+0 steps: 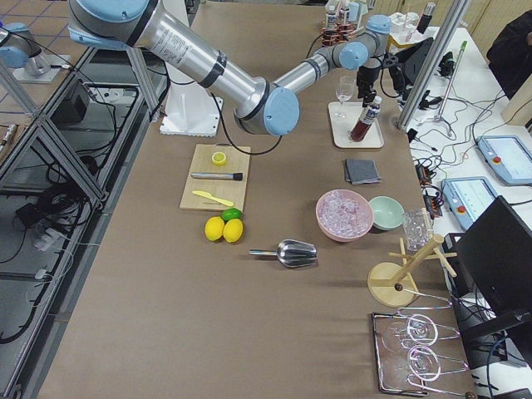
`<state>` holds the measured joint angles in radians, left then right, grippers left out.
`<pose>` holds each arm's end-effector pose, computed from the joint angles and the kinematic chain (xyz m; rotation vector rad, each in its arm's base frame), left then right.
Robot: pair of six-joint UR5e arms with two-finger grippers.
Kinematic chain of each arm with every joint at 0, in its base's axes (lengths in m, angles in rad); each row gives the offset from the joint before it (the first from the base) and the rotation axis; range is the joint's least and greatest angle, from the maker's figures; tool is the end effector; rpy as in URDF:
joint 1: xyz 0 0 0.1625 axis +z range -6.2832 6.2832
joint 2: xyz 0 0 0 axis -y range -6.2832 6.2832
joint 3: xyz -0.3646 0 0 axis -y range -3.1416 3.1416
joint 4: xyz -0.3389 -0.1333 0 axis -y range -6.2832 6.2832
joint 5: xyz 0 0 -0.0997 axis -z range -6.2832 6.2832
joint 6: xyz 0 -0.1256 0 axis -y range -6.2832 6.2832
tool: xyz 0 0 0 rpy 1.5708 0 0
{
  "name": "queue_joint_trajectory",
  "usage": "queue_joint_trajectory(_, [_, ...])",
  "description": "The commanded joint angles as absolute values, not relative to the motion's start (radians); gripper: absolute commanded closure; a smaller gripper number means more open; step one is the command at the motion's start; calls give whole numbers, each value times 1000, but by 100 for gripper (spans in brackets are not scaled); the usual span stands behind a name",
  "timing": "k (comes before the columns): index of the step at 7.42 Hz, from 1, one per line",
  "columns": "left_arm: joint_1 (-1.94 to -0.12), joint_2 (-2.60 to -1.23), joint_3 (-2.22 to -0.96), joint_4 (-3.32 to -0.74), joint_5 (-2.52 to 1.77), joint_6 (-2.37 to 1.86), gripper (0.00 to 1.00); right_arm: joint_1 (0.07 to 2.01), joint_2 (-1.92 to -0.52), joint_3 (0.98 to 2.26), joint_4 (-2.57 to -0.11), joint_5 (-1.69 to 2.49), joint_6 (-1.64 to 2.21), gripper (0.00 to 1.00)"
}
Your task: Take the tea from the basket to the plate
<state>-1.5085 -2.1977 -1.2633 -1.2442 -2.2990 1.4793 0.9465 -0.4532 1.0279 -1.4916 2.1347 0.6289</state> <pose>-0.0101 -0.6365 0.4458 0.5163 0.6141 1.4646 -0.3882 -0.6520 0.1615 0.1967 -0.8132 -0.1800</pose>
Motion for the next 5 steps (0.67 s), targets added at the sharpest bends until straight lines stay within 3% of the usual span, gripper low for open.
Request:
queue_joint_trajectory(1, [-1500,-2207,-1292,-1239,-2301,1242,2,946,-456,1029,-1476,2126,629,0])
queue_joint_trajectory(5, [-1502,-2212,-1308,-1226,-2303,1127,2,989,-456,1045,-1479,2131,618,0])
